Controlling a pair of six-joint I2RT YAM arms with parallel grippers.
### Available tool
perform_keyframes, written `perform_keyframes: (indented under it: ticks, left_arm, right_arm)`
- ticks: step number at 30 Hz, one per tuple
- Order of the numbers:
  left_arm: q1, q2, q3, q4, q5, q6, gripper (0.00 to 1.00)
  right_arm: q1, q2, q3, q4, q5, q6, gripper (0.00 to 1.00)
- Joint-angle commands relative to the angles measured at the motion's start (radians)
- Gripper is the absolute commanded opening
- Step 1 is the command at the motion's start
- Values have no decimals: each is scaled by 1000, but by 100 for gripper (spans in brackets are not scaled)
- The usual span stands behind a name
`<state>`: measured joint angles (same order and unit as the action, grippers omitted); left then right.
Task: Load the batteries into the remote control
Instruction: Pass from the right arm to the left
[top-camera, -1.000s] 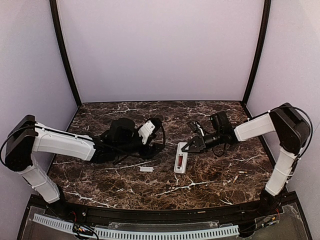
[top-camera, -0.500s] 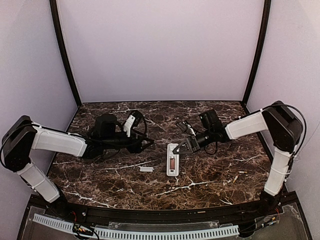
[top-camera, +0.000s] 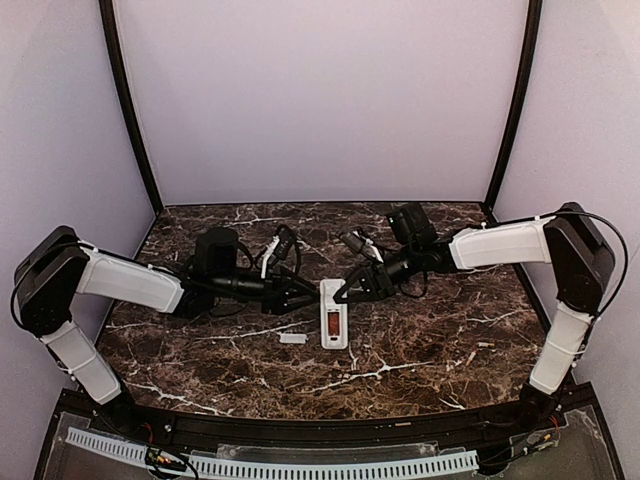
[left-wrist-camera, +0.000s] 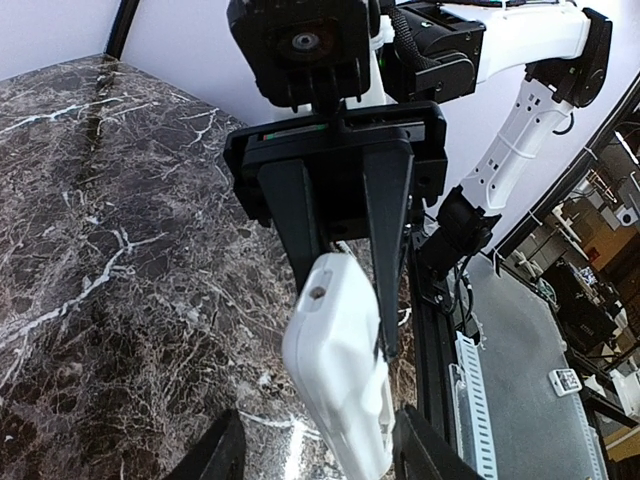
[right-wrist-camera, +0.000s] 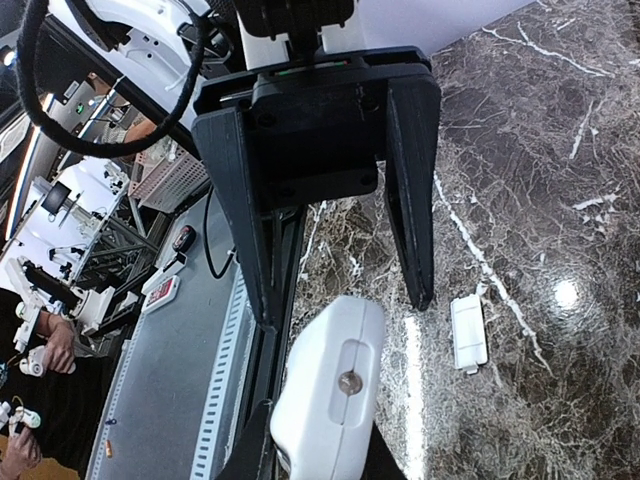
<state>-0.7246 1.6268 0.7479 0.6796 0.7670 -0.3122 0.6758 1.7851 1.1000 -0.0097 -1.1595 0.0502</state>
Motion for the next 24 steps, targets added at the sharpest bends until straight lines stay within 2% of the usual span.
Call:
perform_keyframes:
  ticks: [1,10,16,24]
  left_arm:
    - [-5,16,28,10,38,-3,50]
    - [-21,55,65,-4,43,12,41]
    - [-32,92,93,2,52,11,41]
    - [-31,179,111,33,42,5,22]
  right_arm:
    - [9,4,27,-45,-18,-44,0]
    - [18,21,46,-63,-36,-46,0]
    - [19,46,41,-67,-35,-63,0]
    - [9,87,28,-66,-26,-83,1]
